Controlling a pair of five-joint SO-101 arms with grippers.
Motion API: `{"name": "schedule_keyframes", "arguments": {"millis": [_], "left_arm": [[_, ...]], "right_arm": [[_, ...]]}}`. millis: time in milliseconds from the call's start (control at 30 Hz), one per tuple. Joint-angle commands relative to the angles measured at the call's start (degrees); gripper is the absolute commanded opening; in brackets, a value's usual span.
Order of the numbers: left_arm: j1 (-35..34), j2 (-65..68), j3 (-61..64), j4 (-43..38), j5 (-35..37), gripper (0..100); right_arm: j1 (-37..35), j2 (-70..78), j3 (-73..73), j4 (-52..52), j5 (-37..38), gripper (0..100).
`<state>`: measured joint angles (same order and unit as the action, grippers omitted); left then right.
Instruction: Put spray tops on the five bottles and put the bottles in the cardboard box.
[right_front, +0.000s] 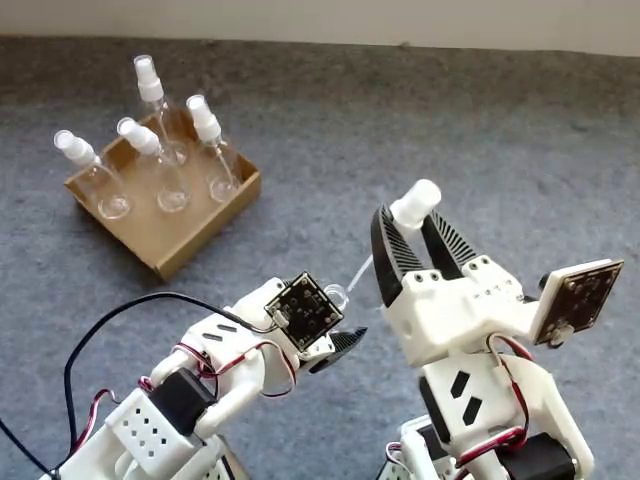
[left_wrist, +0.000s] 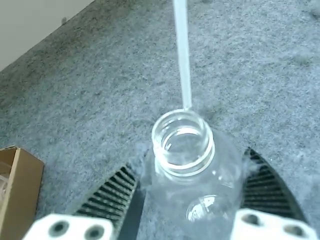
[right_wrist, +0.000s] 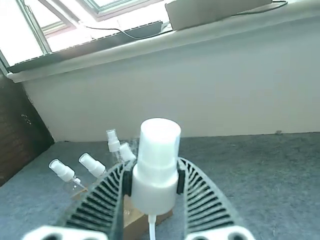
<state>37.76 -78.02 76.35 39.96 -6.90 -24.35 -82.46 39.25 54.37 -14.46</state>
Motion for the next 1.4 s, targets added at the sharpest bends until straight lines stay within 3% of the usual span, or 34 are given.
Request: {"name": "schedule_keyframes", "arguments": {"millis": [0,367,800,1000,1233,1367], "left_arm": [[-0.8,-0.2,-0.8,0.0,0.6,20],[-0.8,-0.3,-0.6,0.1,0.4,20],[-0.8,-0.3,-0.5,0.1,0.4,20],[-0.8,-0.3,-0.5,0.1,0.4,20],[-0.8,-0.3,-0.5,0.0,0.4,20],[-0.8,-0.3,-0.5,-0.1,0.4,20]], "right_arm": [[-0.2,-0.1,-0.3,-1.8,2.8,0.5],[-0.2,-0.1,1.5,-2.1,3.1,0.5],[-0.2,-0.1,-9.1,-1.6,2.9,0.5],[-0.7,-0.1,-9.5,4.3,2.8,0.5],[-0.7,-0.1,-9.1,4.2,2.7,0.5],[-6.6,-0.1,-9.3,2.1,2.7,0.5]]}}
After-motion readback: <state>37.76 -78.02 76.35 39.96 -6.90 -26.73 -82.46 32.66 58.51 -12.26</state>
